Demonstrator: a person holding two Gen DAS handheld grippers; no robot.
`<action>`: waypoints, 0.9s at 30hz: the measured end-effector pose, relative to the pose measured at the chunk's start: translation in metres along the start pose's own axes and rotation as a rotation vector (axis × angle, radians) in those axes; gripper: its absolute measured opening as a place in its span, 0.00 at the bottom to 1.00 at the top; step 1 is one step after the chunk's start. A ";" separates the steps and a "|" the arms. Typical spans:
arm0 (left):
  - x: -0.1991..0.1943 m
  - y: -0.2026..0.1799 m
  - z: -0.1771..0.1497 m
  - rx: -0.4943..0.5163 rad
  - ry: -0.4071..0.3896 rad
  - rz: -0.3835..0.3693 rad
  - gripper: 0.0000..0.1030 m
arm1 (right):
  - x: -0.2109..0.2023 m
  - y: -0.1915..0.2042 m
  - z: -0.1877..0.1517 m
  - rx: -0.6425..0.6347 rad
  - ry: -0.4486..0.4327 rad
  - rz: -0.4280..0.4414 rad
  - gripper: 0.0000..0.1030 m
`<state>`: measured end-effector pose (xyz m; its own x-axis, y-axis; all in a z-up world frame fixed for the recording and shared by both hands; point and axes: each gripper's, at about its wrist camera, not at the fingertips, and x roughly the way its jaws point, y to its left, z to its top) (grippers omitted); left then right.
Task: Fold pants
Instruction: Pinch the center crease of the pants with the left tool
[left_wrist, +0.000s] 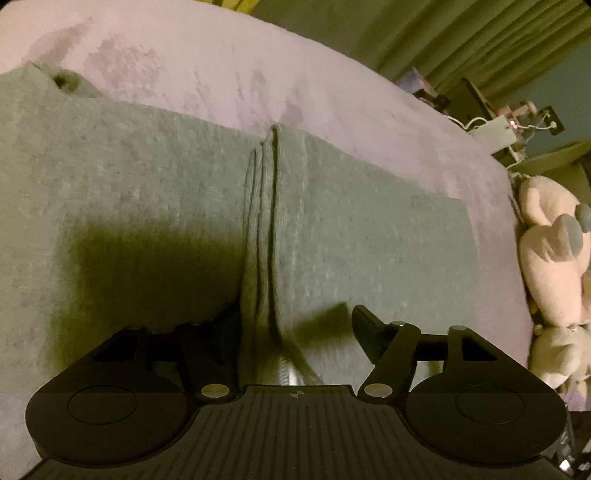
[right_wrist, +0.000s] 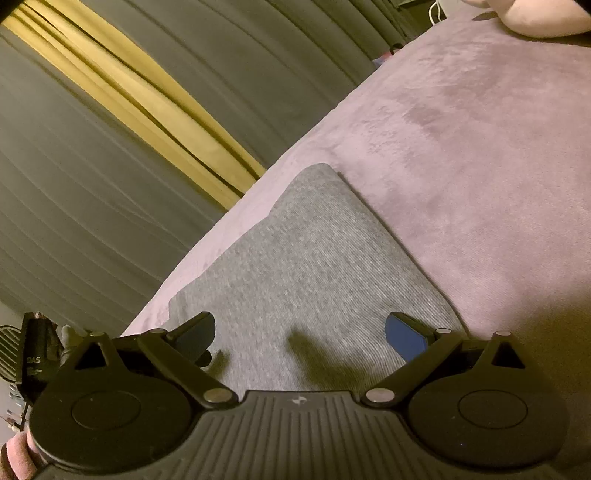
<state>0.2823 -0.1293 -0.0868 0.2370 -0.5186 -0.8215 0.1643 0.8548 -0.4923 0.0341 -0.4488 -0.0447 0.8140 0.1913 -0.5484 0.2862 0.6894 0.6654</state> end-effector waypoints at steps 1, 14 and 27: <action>0.001 0.001 0.000 -0.012 0.002 -0.012 0.70 | 0.000 0.000 0.000 0.000 0.000 -0.002 0.96; 0.017 0.011 -0.002 -0.132 0.024 -0.075 0.30 | 0.003 0.000 0.001 -0.003 -0.007 -0.005 0.96; -0.024 -0.004 0.007 -0.066 -0.016 -0.032 0.18 | -0.012 -0.004 0.006 0.029 -0.084 0.069 0.96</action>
<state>0.2825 -0.1202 -0.0636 0.2477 -0.5457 -0.8006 0.1084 0.8367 -0.5368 0.0259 -0.4581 -0.0378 0.8713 0.1779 -0.4574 0.2415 0.6558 0.7152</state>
